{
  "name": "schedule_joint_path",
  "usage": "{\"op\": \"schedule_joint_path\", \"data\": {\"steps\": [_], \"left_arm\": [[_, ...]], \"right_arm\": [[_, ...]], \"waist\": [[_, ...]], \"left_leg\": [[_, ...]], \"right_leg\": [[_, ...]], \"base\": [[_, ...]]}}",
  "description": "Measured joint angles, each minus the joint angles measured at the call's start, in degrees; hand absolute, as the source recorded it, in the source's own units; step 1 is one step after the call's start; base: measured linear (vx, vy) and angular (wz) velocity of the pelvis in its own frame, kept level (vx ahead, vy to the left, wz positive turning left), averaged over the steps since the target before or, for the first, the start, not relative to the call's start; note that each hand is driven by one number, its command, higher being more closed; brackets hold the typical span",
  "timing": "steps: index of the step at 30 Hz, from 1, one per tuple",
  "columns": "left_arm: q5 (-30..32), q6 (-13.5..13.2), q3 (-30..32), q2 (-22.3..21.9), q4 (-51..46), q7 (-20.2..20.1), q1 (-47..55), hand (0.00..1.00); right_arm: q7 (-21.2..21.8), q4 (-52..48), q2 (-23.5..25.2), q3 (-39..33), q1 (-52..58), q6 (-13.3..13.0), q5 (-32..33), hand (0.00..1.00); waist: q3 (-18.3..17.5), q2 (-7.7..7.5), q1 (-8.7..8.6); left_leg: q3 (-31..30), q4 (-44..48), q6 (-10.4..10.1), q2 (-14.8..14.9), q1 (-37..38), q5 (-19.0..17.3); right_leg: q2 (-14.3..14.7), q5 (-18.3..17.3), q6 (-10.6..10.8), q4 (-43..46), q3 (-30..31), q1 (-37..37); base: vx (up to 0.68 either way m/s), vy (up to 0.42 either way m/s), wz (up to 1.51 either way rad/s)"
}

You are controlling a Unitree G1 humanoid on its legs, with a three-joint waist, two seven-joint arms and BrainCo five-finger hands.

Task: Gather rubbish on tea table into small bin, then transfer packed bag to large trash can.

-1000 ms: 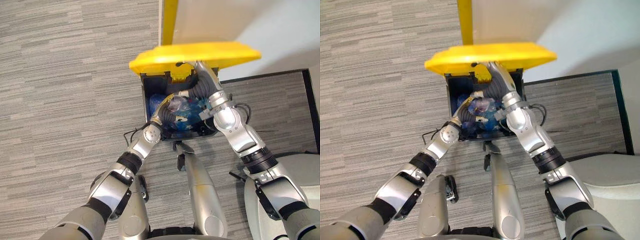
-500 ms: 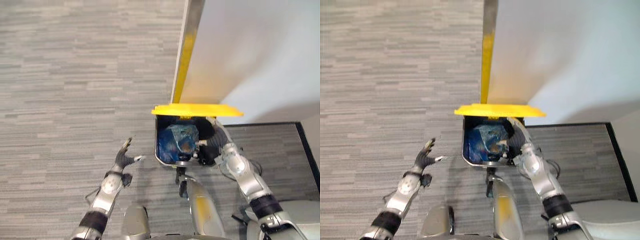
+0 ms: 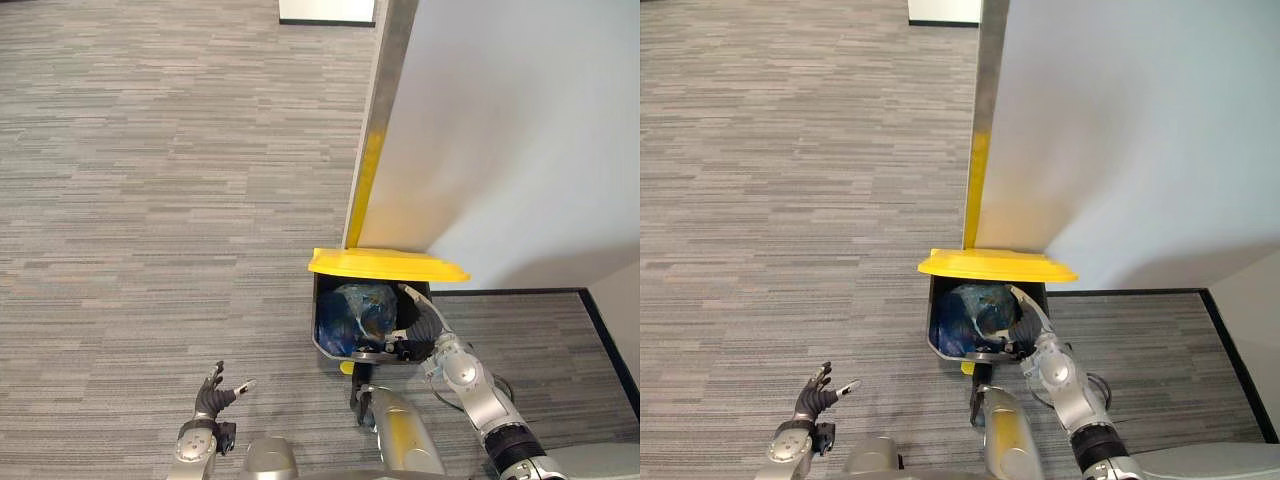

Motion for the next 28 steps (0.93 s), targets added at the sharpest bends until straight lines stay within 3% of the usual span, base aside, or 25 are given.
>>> {"op": "schedule_joint_path", "data": {"steps": [4, 7, 9, 10, 11, 12, 14, 15, 16, 17, 18, 19, 21, 23, 28], "left_arm": [[0.09, 0.0, 0.2, -0.42, 1.79, -0.05, 1.33, 0.0], [0.11, 0.07, 0.54, -1.14, 4.49, -0.05, 1.51, 0.0], [0.1, 0.09, 0.59, -1.0, 5.04, -0.05, 1.36, 0.0], [0.09, 0.11, 0.7, -0.99, 5.13, -0.06, 1.43, 0.0], [0.13, 0.06, 0.99, -1.48, 6.02, -0.08, 0.9, 0.0], [0.14, 0.16, 1.75, -1.36, 7.31, -0.08, 0.61, 0.0], [0.11, 0.94, 2.29, -1.14, 8.4, -0.06, 0.52, 0.0], [0.11, 1.26, 2.61, -0.64, 8.7, -0.06, 0.59, 0.0], [0.11, 1.3, 2.83, -0.35, 8.86, -0.07, 0.5, 0.0], [0.1, 1.69, 4.24, -0.04, 9.46, -0.16, -0.87, 0.0], [0.08, 2.23, 5.0, -0.46, 10.03, -0.21, -1.9, 0.0], [0.06, 2.37, 6.68, -0.95, 10.08, -0.22, -2.99, 0.0], [-0.06, 2.27, 7.33, -1.21, 10.15, -0.2, -4.82, 0.0], [-0.13, 2.12, 7.29, -1.1, 10.8, -0.18, -5.77, 0.0], [-0.19, 2.2, 7.26, -0.85, 12.69, -0.21, -6.45, 0.0]], "right_arm": [[-0.01, 0.54, 0.07, 0.0, 0.94, 0.02, 0.01, 0.0], [-0.06, 1.18, 0.1, -0.07, 1.79, 0.02, 0.03, 0.0], [-0.05, 0.99, 0.8, -0.27, 4.98, 0.02, 0.07, 0.0], [-0.04, 0.97, 1.12, -0.5, 5.65, 0.02, 0.18, 0.0], [0.07, 0.94, 1.92, -1.15, 7.63, 0.04, 0.85, 0.0], [0.13, 1.1, 2.28, -1.96, 9.57, 0.01, 1.71, 0.0], [0.2, 1.15, 2.54, -3.72, 12.8, 0.02, 2.77, 0.0], [0.2, 1.63, 2.99, -4.9, 14.07, -0.06, 2.91, 0.0], [0.19, 2.42, 3.13, -5.3, 14.25, -0.17, 2.95, 0.0], [0.18, 5.45, 3.56, -6.92, 14.12, -0.45, 2.99, 0.0], [0.09, 7.01, 3.45, -7.7, 13.88, -0.27, 3.01, 0.0], [-0.16, 10.69, 3.14, -9.09, 12.95, 0.1, 3.03, 0.0], [-0.24, 14.97, 1.81, -9.17, 11.13, 0.38, 3.52, 0.0], [-0.4, 18.86, 1.28, -9.13, 10.21, 0.83, 4.53, 0.0], [-0.9, 21.25, 0.97, -9.13, 10.3, 0.99, 4.77, 0.0]], "waist": [[-0.97, -0.79, 0.2], [-1.01, -0.94, 0.17], [-0.83, -2.26, -0.05], [-0.74, -2.5, -0.03], [-0.47, -1.92, -0.07], [-0.81, -2.48, -0.23], [-1.08, -2.52, -0.2], [-1.65, -2.99, -0.22], [-2.01, -3.24, -0.21], [-2.98, -4.53, -0.42], [-3.24, -3.9, -0.13], [-3.88, -2.77, 0.01], [-4.12, -0.99, -0.17], [-5.05, 0.49, -0.11], [-5.93, 1.61, -0.09]], "left_leg": [[0.48, 0.68, 0.11, -0.84, 0.95, -0.06], [1.7, 3.39, 0.93, -1.02, 1.04, -0.61], [2.44, 5.69, 1.43, -1.89, 0.83, -0.94], [2.6, 5.58, 1.55, -1.69, 0.7, -0.87], [3.55, 5.32, 2.06, -0.67, -0.24, 0.37], [3.92, 5.26, 2.03, -0.59, -0.95, 1.14], [3.8, 4.24, 1.26, 0.54, -1.21, 2.1], [3.8, 3.45, 0.52, 0.99, -2.24, 2.98], [3.84, 3.42, 0.19, 1.22, -3.26, 3.32], [3.77, 3.22, -0.76, 0.89, -5.25, 4.3], [3.81, 1.8, -1.18, 1.21, -5.79, 5.37], [4.16, -4.4, -0.44, 1.3, -5.41, 9.38], [5.39, -9.85, -0.51, 1.93, -4.67, 12.97], [7.09, -12.95, -0.58, 2.79, -4.17, 14.71], [8.47, -15.74, -0.59, 2.89, -3.49, 15.88]], "right_leg": [[-0.49, 0.31, 0.53, 0.25, 0.8, 0.66], [-0.5, 1.29, 2.07, 0.12, 2.02, 1.37], [-0.98, 1.54, 2.98, -0.36, 3.03, 1.61], [-1.09, 0.25, 4.8, -0.43, 2.57, 1.5], [-2.08, -1.8, 2.55, 8.42, 1.99, -1.7], [-3.3, -4.36, -1.45, 23.58, 1.85, -4.76], [-3.96, -8.68, -2.46, 37.8, 1.97, -3.64], [-4.81, -11.13, -0.72, 40.72, 2.6, -0.84], [-5.08, -13.98, 0.94, 39.83, 3.29, 0.58], [-4.29, -17.15, 2.29, 33.98, 2.37, 1.86], [-2.98, -17.65, 1.9, 30.48, 2.26, 2.52], [-0.21, -17.07, 0.11, 20.41, 3.37, 4.62], [2.29, -13.36, -3.35, 11.94, 4.12, 6.03], [4.25, -9.79, -3.66, 6.43, 5.23, 6.77], [5.59, -4.69, -2.8, -1.94, 6.57, 9.12]], "base": [[-0.1, 0.051, -0.07], [-0.15, 0.066, -0.2], [-0.22, 0.084, -0.21], [-0.24, -0.014, -0.22], [-0.24, -0.076, -0.18], [-0.22, -0.098, -0.12], [-0.13, -0.114, -0.08], [-0.07, -0.137, -0.11], [-0.03, -0.175, -0.14], [-0.02, -0.147, -0.16], [-0.03, -0.189, -0.38], [-0.04, -0.124, -0.37], [-0.07, -0.092, -0.51], [-0.14, -0.034, -0.51], [-0.12, 0.02, -0.23]]}}
